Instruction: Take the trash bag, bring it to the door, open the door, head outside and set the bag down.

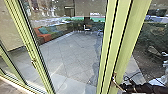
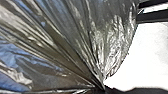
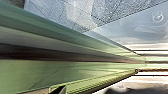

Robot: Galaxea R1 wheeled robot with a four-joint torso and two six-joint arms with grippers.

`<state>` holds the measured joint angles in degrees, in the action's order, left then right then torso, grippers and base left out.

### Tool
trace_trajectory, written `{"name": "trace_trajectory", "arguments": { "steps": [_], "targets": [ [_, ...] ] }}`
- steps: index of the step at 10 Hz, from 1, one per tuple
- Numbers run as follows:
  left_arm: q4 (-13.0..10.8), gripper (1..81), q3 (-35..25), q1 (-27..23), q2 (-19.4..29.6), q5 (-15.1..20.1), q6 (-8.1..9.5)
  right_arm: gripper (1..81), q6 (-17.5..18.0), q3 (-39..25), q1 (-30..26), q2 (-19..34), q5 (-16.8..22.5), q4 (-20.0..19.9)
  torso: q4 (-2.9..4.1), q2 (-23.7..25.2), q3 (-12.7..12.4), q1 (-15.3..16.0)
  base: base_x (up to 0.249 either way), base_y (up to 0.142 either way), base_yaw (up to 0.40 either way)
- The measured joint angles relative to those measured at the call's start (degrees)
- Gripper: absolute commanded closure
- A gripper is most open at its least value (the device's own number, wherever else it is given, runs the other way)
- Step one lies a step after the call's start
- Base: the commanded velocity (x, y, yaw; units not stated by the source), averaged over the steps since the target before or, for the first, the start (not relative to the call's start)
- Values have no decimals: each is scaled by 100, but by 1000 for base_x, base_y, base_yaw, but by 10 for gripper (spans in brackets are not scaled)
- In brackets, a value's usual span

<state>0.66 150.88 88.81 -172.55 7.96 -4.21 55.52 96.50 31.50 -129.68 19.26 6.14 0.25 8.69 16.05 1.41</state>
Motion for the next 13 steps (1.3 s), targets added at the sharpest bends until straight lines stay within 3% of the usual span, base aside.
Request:
{"name": "trace_trajectory", "arguments": {
  "steps": [2,5,9,11,13],
  "targets": [
    [0,811,0,0,0,9,0,10,90,138,-273,-55,474,-2,0,-2,5,2,0,0,0],
    [0,811,0,0,-6,6,0,10,316,190,-866,-20,833,-78,0,-9,9,6,0,0,0],
    [0,811,-5,0,-17,9,0,10,672,177,-1893,413,848,-179,7,-15,13,13,0,0,0],
    [-2,811,-5,0,-44,13,-1,10,641,146,-2255,819,894,146,7,-19,13,19,0,0,0],
    [-2,811,-5,9,-48,11,-4,10,453,247,-2404,905,1640,1063,9,-19,13,24,0,0,0]
  ]
}}
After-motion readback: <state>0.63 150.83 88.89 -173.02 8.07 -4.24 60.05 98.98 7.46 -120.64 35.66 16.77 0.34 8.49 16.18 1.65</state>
